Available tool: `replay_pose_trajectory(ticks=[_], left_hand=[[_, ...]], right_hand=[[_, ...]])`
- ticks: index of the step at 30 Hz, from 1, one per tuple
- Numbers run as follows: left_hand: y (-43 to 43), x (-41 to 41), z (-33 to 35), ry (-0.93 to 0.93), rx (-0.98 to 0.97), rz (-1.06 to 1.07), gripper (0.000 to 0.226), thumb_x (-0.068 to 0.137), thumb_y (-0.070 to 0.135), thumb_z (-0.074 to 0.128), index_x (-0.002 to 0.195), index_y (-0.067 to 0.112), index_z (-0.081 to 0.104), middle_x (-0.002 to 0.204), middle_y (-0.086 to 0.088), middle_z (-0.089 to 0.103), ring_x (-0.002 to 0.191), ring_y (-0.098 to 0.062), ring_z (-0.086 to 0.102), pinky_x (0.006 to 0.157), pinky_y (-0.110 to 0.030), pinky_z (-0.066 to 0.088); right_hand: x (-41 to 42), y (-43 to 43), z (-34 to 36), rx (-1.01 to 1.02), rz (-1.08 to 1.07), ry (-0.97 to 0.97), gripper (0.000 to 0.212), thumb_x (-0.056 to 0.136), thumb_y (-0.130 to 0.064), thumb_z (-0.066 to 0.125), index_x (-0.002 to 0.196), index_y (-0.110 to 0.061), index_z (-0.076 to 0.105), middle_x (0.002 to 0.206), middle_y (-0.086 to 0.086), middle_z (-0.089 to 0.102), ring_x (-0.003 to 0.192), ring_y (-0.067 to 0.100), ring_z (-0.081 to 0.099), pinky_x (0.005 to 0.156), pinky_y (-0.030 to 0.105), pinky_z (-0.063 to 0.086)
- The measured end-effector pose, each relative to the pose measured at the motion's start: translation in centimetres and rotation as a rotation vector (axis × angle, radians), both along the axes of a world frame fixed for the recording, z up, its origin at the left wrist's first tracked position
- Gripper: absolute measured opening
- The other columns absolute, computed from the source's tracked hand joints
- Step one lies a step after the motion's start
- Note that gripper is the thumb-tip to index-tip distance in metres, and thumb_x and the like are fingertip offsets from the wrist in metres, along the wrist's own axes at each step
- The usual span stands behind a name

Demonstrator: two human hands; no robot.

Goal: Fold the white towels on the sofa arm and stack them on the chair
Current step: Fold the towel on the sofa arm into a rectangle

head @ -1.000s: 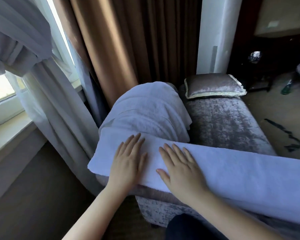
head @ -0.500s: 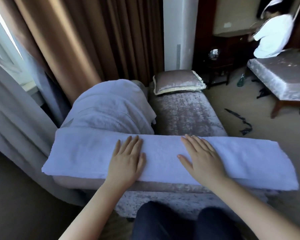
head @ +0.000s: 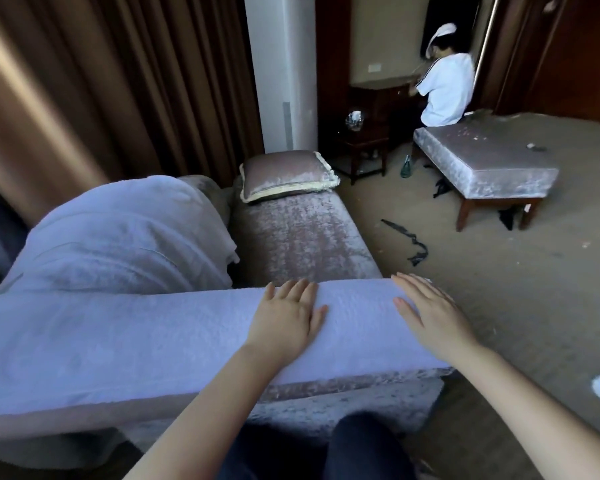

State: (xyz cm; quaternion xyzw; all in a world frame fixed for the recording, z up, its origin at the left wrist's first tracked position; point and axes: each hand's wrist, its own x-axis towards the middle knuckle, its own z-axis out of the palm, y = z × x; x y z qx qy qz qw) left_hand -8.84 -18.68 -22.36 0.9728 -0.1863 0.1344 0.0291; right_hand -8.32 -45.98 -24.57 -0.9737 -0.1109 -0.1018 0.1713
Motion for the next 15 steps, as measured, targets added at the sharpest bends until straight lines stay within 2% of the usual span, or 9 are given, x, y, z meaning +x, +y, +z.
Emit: replay_pose_trajectory(ticks=[4, 6, 8, 10, 12, 15], left_hand=[[-3.2, 0.6, 0.0, 0.040, 0.006, -0.087, 0.081, 0.091, 0.056, 0.001, 0.147, 0.012, 0.039, 0.151, -0.007, 0.043, 0.139, -0.025, 0.038, 0.115, -0.048, 0.021], [-3.8, 0.8, -0.2, 0.018, 0.009, -0.105, 0.075, 0.095, 0.055, 0.007, 0.145, 0.013, 0.042, 0.148, -0.005, 0.047, 0.137, -0.025, 0.042, 0.114, -0.048, 0.026], [-3.8, 0.7, -0.4, -0.016, 0.017, -0.109, 0.068, 0.099, 0.053, 0.015, 0.142, 0.012, 0.048, 0.143, -0.005, 0.052, 0.133, -0.025, 0.047, 0.112, -0.049, 0.032], [-3.7, 0.6, -0.6, -0.039, 0.031, -0.104, 0.066, 0.100, 0.052, 0.016, 0.142, 0.013, 0.047, 0.143, -0.004, 0.053, 0.133, -0.024, 0.048, 0.112, -0.049, 0.034], [-3.8, 0.5, -0.6, -0.038, 0.037, -0.094, 0.066, 0.100, 0.053, 0.015, 0.144, 0.014, 0.045, 0.145, -0.003, 0.050, 0.135, -0.023, 0.046, 0.113, -0.049, 0.031], [-3.9, 0.5, -0.6, -0.064, 0.029, -0.090, 0.063, 0.100, 0.052, 0.019, 0.142, 0.014, 0.049, 0.141, -0.003, 0.054, 0.131, -0.023, 0.050, 0.110, -0.049, 0.036]], right_hand=[[1.1, -1.3, 0.8, 0.108, 0.058, 0.057, 0.045, 0.104, -0.034, 0.035, 0.146, -0.020, 0.039, 0.152, -0.004, 0.038, 0.142, 0.011, 0.028, 0.116, 0.032, 0.022], [1.8, -2.2, 1.4, 0.196, 0.034, 0.153, 0.042, 0.104, -0.028, 0.035, 0.146, -0.019, 0.040, 0.150, -0.002, 0.040, 0.139, 0.012, 0.032, 0.110, 0.023, 0.023], [2.5, -3.0, 2.2, 0.298, -0.022, 0.271, 0.042, 0.103, -0.028, 0.040, 0.145, -0.022, 0.040, 0.146, -0.001, 0.043, 0.132, 0.014, 0.038, 0.100, 0.024, 0.029], [2.9, -3.6, 2.9, 0.455, -0.068, 0.335, 0.045, 0.099, -0.029, 0.052, 0.142, -0.026, 0.043, 0.132, -0.002, 0.049, 0.120, 0.012, 0.043, 0.092, 0.026, 0.033], [3.1, -4.4, 3.5, 0.640, -0.090, 0.371, 0.046, 0.093, -0.021, 0.062, 0.137, -0.025, 0.047, 0.113, -0.004, 0.054, 0.111, 0.012, 0.049, 0.083, 0.024, 0.039], [2.8, -5.5, 3.7, 0.783, -0.123, 0.452, 0.027, 0.090, -0.015, 0.067, 0.117, -0.015, 0.063, 0.107, 0.005, 0.065, 0.105, 0.022, 0.060, 0.079, 0.025, 0.044]])
